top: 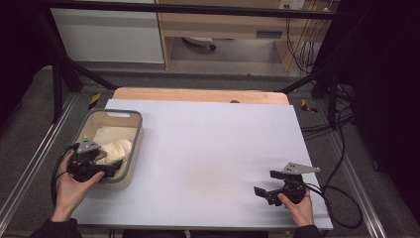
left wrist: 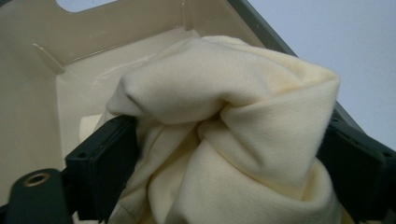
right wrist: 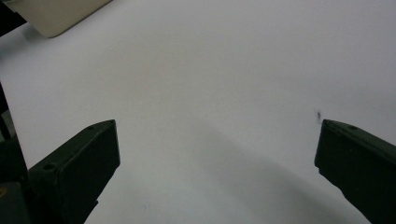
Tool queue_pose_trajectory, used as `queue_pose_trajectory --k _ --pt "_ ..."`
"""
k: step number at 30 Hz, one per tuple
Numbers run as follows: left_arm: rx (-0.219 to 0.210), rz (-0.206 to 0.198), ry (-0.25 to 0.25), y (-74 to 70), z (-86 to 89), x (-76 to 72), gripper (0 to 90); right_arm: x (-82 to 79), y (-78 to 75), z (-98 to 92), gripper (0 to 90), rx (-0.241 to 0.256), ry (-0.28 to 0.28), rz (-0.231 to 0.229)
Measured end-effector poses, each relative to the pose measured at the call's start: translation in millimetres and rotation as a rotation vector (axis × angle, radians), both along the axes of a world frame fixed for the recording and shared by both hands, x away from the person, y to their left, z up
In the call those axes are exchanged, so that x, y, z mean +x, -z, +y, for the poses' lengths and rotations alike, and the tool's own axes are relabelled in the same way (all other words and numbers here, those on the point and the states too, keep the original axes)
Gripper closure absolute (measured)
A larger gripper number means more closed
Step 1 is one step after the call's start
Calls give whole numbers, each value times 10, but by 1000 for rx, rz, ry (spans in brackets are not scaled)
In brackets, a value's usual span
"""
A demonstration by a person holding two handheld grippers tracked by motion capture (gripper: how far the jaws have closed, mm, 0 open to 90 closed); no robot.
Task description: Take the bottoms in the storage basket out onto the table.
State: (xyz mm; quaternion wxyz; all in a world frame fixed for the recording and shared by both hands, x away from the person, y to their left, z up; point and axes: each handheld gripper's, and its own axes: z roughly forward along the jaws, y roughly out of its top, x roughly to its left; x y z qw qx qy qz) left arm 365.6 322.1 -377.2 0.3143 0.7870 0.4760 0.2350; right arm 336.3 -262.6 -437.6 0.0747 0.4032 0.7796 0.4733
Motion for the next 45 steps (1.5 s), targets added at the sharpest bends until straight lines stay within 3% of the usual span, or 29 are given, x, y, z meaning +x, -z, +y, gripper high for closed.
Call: queue_pose_trajectory --k 9,18,36,45 --pt "-20 0 1 -1 -29 -9 361 -1 0 2 5 0 -1 1" --pt "-65 39 7 8 -18 -11 562 5 6 7 5 -2 -2 4" --pt "-67 44 12 21 -49 -31 689 0 0 3 5 0 -2 4" --pt "-55 20 17 18 -54 -45 718 -3 -4 -2 5 3 1 0"
